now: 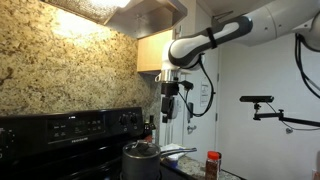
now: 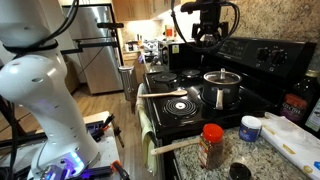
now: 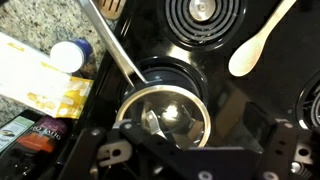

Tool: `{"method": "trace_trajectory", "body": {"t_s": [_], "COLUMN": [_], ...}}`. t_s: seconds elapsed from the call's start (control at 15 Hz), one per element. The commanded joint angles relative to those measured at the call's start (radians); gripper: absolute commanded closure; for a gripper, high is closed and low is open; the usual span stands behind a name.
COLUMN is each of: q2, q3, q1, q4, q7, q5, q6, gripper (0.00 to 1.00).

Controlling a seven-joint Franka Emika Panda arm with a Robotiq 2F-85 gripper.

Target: Remove the lid from the pot and put it on the stove then put the wooden spoon in the pot

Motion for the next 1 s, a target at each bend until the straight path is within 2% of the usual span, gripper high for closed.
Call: {"method": "trace_trajectory", "body": {"t_s": [0.0, 0.07, 0.13, 0.27, 0.53, 0.93], "q2": [0.158, 0.165, 0.118, 0.161, 0.164, 0.307], "q3": [0.022, 0.027, 0.033, 0.037, 0.041, 0.065], "q1": [-0.044, -0.052, -0.045, -0.056, -0.057, -0.082], "q4": [0.143, 0.153, 0.093, 0.129, 0.138, 0.256], "q7": [-0.095, -0.108, -0.053, -0.067, -0.068, -0.109], "q5": [-0.004, 0.017, -0.005, -0.007, -0.008, 0.034], "q6": [0.012, 0.004, 0.012, 0.012, 0.020, 0.041], "gripper": [0.00, 0.00, 0.00, 0.00, 0.00, 0.00]}}
